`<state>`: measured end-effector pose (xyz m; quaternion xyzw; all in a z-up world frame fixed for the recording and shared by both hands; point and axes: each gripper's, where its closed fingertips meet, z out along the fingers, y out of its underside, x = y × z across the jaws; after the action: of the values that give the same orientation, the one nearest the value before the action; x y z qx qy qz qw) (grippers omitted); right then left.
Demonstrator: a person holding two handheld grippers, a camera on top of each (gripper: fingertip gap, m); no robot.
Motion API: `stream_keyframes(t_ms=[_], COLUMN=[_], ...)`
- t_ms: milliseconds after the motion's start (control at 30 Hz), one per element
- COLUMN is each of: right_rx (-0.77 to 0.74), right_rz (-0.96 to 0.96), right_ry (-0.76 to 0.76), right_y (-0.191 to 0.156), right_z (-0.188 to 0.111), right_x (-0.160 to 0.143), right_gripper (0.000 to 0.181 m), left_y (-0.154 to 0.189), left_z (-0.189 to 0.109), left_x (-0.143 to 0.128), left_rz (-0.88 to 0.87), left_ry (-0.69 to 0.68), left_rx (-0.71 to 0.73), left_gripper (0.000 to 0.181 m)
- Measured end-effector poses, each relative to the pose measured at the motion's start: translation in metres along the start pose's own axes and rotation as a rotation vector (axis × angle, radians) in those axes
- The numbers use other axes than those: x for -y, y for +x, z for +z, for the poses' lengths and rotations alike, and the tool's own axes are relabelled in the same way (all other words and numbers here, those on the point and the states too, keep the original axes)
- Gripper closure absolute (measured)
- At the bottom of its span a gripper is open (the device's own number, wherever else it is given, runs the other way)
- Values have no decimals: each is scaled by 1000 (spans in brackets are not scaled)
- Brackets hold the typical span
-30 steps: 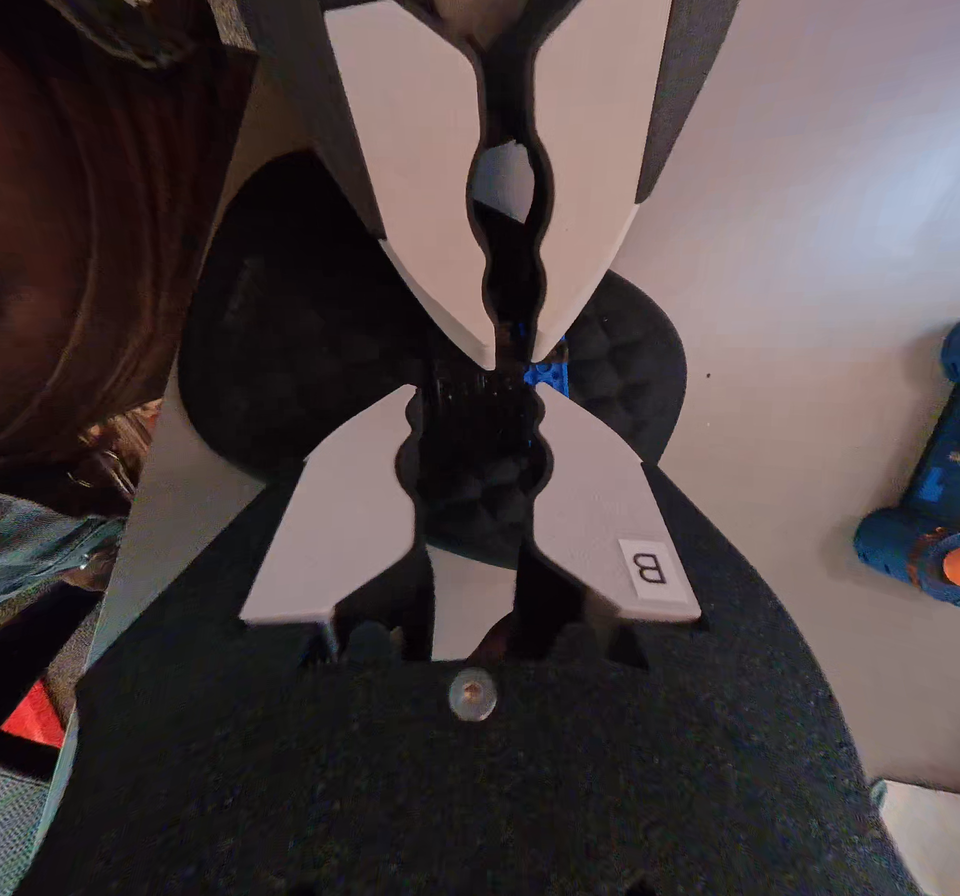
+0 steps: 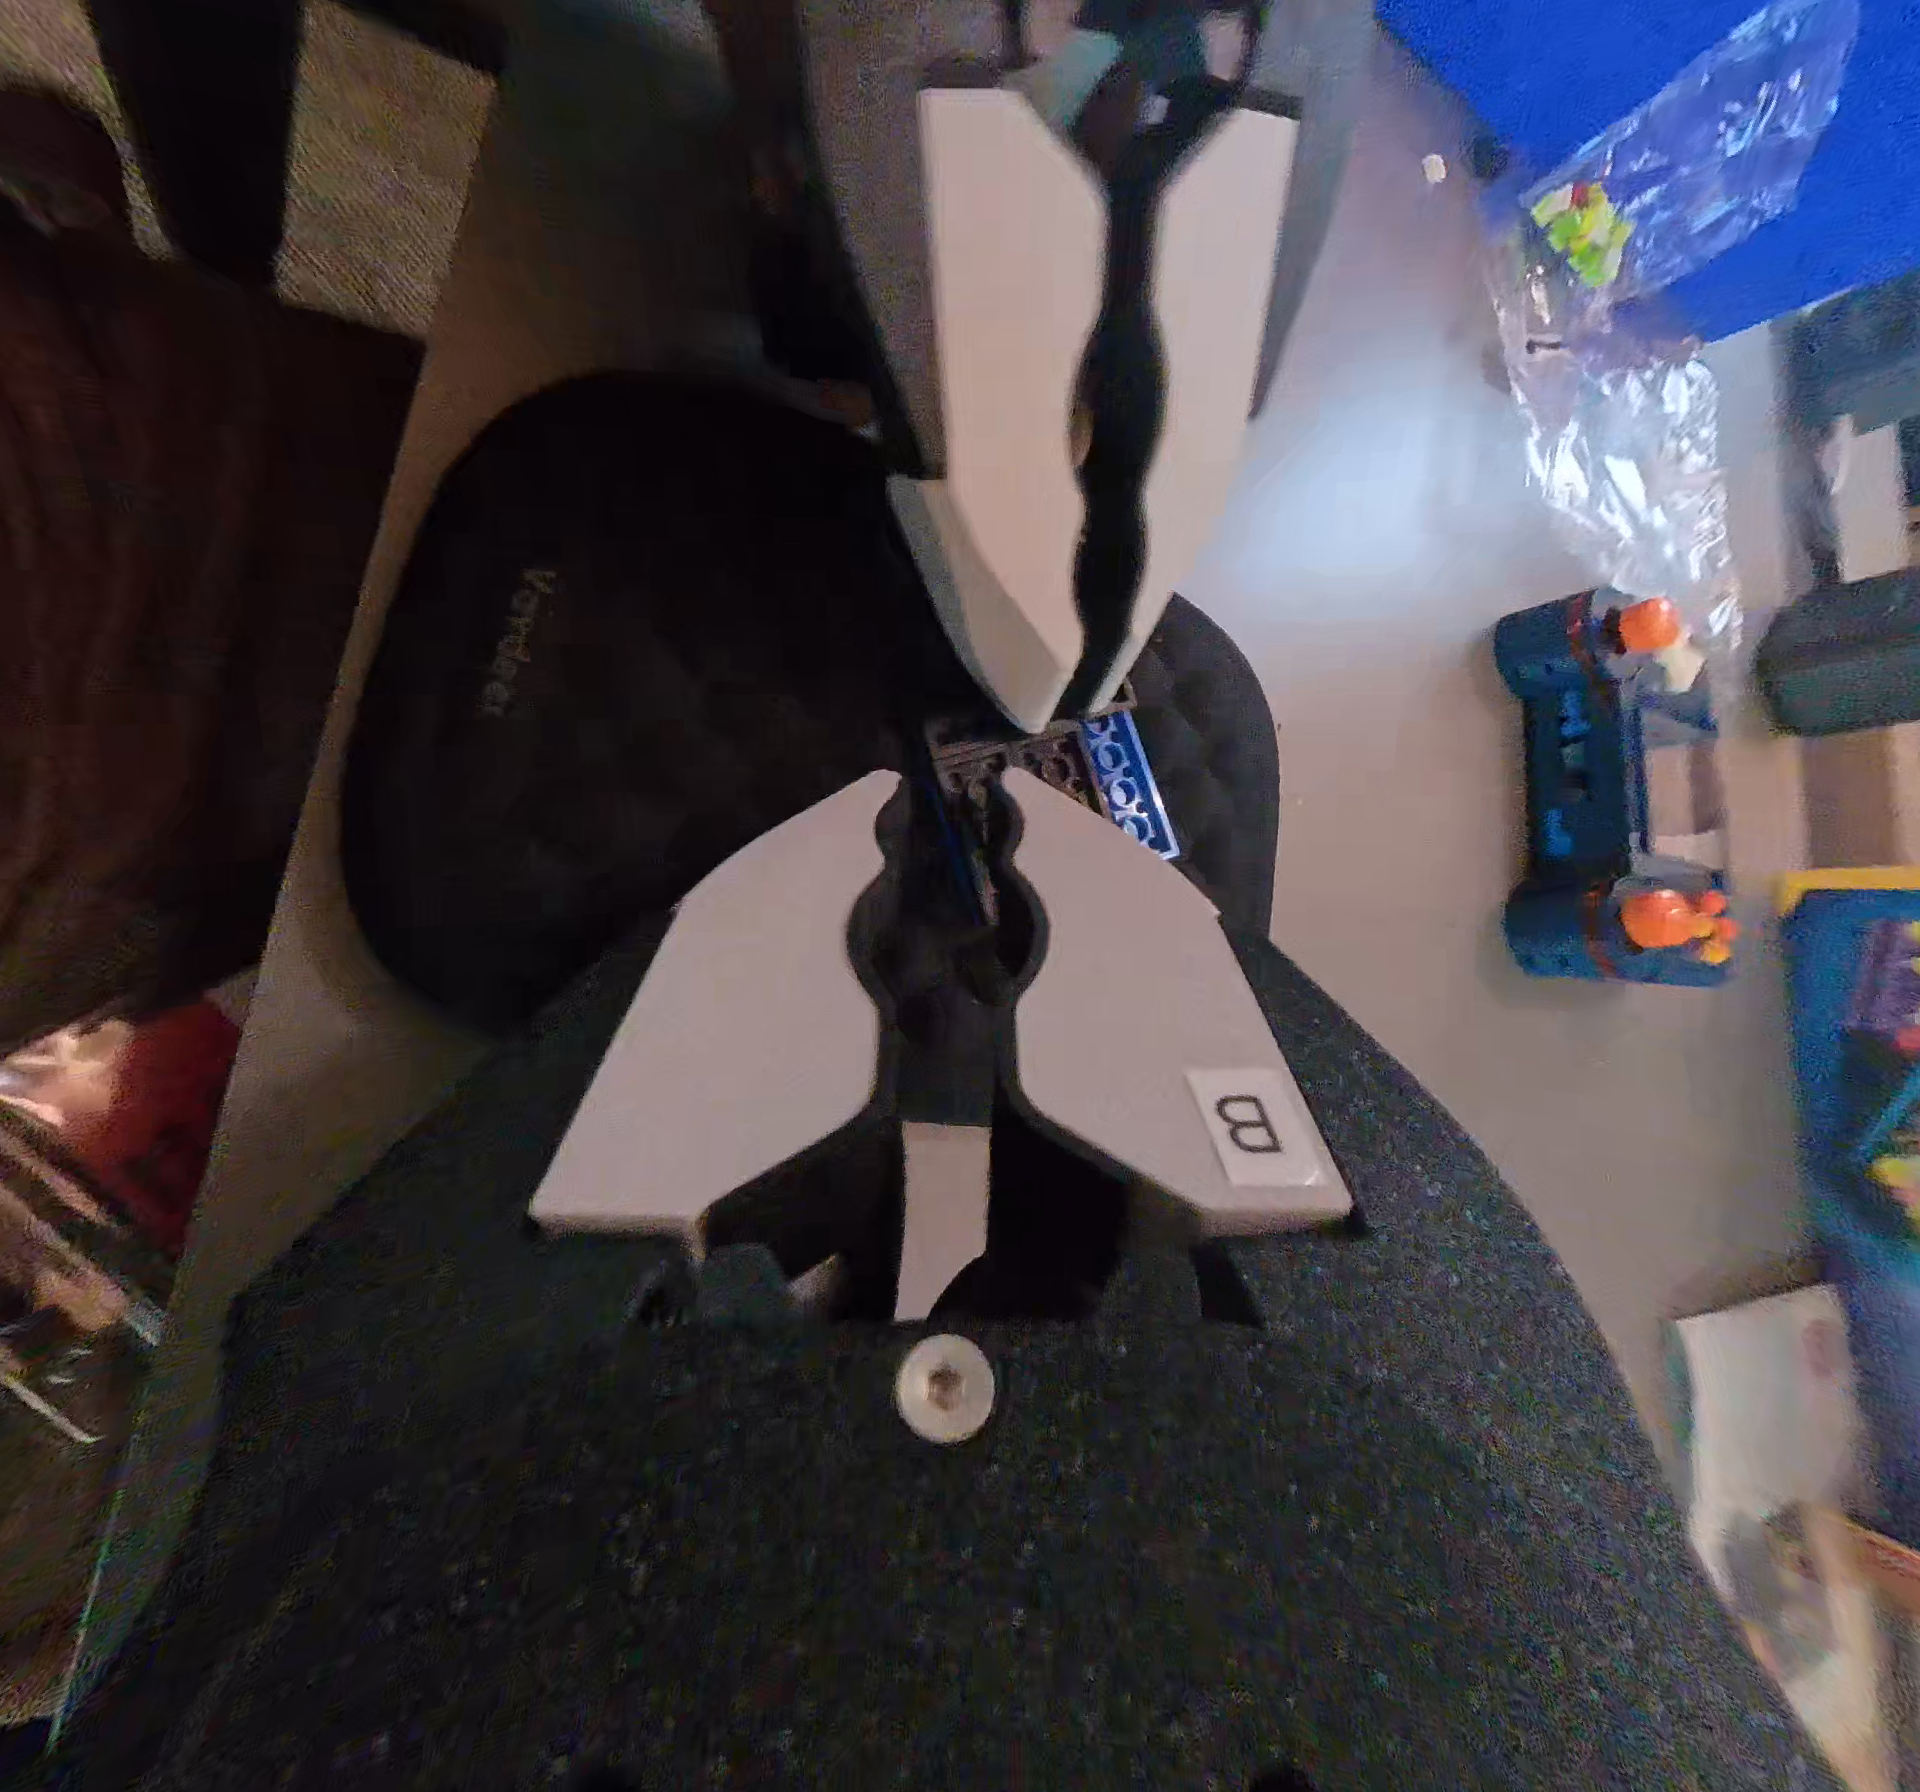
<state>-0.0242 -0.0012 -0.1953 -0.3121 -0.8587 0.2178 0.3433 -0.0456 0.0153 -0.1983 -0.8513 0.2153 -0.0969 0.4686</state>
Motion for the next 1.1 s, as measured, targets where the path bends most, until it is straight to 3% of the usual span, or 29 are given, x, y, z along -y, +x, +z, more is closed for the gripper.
stream_keyframes(t_ms=[33,100,233,433,667,867,933,1000,1100], right_rx=[50,210,445,517,329,36,-116,-123,-81], right_rz=[82,216,201,-8,-98,-177,-191,-184,-59], right_ry=[10,-29,-142,-348,-331,-240,-196,-148,-55], right_y=[6,11,7,10,11,15,27,23,18], right_z=[-3,-5,-5,5,7,2,-4,-6,-7], right_x=[0,-5,-8,-15,-17,-12,-5,-6,-5], right_gripper=[151,129,139,148,150,152,166,180,170], left_y=[0,0,1,1,3,2,2,2,2], left_z=[0,0,-1,0,0,1,1,0,-1], left_x=[0,0,0,0,-1,-1,-1,0,1], left_rz=[-7,-16,22,58,87,46,26,29,40], left_ry=[1,3,4,-1,-2,-7,-7,-3,8], left_rx=[-6,-15,10,36,50,25,9,8,16], left_gripper=[172,172,172,173,172,173,173,173,173])
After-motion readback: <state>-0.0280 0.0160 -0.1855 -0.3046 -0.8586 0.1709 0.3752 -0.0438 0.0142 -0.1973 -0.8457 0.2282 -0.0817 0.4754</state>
